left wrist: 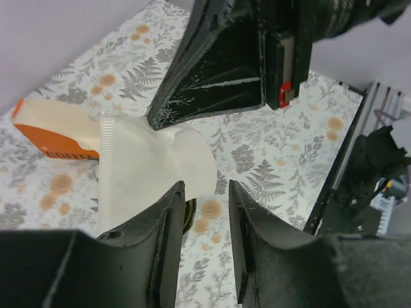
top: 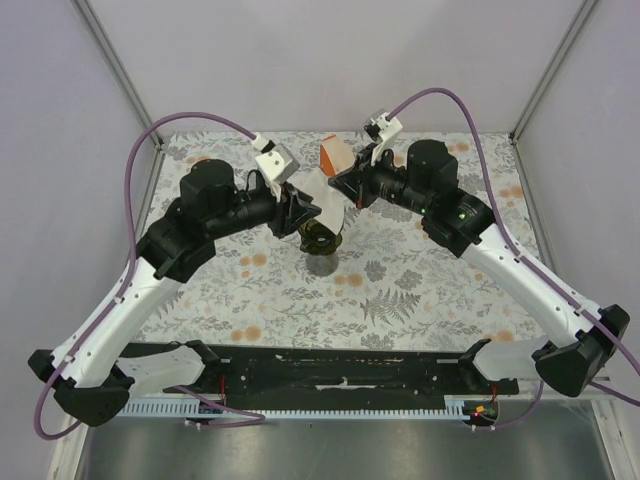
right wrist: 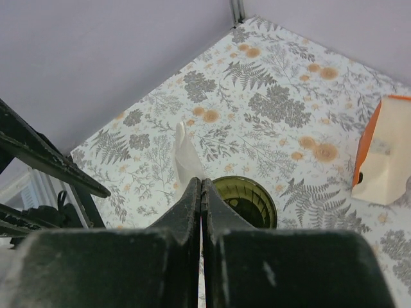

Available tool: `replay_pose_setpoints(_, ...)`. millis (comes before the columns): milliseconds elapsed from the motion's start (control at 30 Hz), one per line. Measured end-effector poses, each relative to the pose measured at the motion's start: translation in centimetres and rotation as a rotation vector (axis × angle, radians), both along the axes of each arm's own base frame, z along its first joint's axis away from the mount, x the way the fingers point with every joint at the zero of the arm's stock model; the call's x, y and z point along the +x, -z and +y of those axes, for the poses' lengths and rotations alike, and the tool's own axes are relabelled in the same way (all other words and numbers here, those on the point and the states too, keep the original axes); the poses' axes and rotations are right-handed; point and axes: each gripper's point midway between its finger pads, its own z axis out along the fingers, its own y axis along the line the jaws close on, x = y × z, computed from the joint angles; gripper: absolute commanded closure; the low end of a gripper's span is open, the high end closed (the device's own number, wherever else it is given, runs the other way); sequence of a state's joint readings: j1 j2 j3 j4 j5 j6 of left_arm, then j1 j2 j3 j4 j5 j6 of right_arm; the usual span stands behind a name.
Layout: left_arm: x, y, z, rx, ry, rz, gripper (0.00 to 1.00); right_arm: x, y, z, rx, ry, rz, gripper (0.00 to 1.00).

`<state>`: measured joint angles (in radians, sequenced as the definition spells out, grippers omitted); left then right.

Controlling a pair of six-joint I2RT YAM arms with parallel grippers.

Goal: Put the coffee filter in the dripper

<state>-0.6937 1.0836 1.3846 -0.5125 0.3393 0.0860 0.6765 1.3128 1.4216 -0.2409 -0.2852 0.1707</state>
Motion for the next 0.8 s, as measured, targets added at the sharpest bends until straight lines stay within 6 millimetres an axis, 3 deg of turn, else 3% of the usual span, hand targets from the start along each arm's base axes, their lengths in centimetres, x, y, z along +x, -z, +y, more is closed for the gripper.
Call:
replay_pose_setpoints(167, 1.4, 0.6, -0.2, -0.084, -0.077, 0.156, 0.6, 0.2, 1.3, -0.5, 0.079, 0.096, 0.067, 1.0)
replay_pose_setpoints(400, 2.4, 0.6, -0.8, -0.158, -0.116, 0.253, 0.59, -1.3, -1.3, 0.5, 0.175, 0.082, 0.036, 1.0)
replay_pose_setpoints(600, 2.6, 0.5, -1.1, -0.178, -0.119, 0.274, 0.67, -1.3, -1.5, 0.6, 0.183, 0.086, 0.034, 1.0)
replay_pose_setpoints(800, 3.1, 0.3, -1.0, -0.19, -0.128, 0.272, 0.65, -1.8, -1.5, 1.0, 0.181, 0.062, 0.036, 1.0)
